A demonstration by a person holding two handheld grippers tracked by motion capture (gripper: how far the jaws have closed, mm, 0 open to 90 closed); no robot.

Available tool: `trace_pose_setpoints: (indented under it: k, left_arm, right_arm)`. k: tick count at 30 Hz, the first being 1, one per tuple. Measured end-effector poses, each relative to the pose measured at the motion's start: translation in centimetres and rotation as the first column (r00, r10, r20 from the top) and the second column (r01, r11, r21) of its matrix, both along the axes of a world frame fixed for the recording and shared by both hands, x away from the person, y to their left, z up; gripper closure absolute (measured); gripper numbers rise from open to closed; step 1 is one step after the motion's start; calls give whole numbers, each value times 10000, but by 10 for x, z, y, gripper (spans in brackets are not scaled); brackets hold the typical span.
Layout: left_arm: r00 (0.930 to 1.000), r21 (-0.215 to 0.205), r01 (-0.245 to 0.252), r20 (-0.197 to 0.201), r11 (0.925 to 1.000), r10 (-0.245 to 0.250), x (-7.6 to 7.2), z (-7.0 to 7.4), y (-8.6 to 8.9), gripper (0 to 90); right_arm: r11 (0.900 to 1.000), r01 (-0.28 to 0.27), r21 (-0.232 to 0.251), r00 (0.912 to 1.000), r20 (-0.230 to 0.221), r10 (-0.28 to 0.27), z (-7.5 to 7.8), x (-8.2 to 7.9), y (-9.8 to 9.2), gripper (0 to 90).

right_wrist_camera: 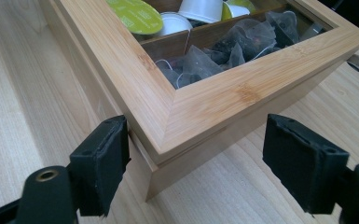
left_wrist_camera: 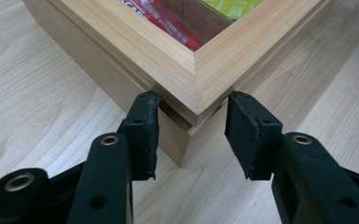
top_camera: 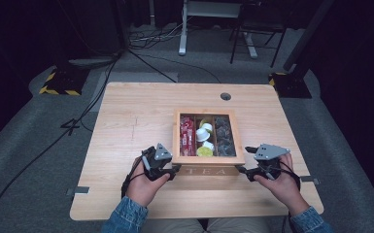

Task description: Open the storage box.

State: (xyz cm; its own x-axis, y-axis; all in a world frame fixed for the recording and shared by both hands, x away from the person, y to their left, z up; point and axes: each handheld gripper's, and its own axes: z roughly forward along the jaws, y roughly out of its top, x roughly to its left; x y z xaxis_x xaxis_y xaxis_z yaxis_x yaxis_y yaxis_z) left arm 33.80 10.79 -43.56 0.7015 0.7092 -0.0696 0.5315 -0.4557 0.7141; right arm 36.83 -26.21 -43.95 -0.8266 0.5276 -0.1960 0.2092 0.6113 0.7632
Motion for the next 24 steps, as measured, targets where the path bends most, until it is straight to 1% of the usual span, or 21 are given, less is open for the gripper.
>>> trace_pose_setpoints:
  k: [2,3,6,7,11,13,15,19,24]
  left_arm:
    - [10000,6,-1,-2,10000,1,0,0,0,548]
    - [10000,10,-12,1,10000,12,0,0,0,548]
    - [10000,-20,-17,27,10000,17,0,1,0,547]
    - [10000,-53,-32,26,10000,32,0,1,0,547]
    - [9999,-99,-73,124,9999,74,-1,2,0,547]
    - [9996,-176,-128,235,9998,132,-1,3,0,548]
    - [9996,-228,-107,266,9997,113,-1,3,0,548]
    - [9995,-345,-98,292,9994,108,0,3,0,539]
    - [9989,-430,-177,418,9989,195,1,5,2,512]
  right_arm:
    - [10000,-2,54,10000,-13,2,0,0,0,229]
    - [9997,56,216,10000,-78,-55,0,0,0,230]
    - [9997,65,246,9999,-86,-62,0,1,0,230]
    - [9996,66,289,10000,-21,-66,0,0,0,235]
    - [9996,47,275,10000,67,-49,1,0,1,243]
    - [9996,19,268,9997,244,-25,4,-2,3,254]
    - [9997,-19,235,9995,319,11,5,-2,3,255]
    - [9998,-81,168,9994,337,75,8,-1,4,259]
    - [9995,-141,290,9993,358,131,11,-2,5,282]
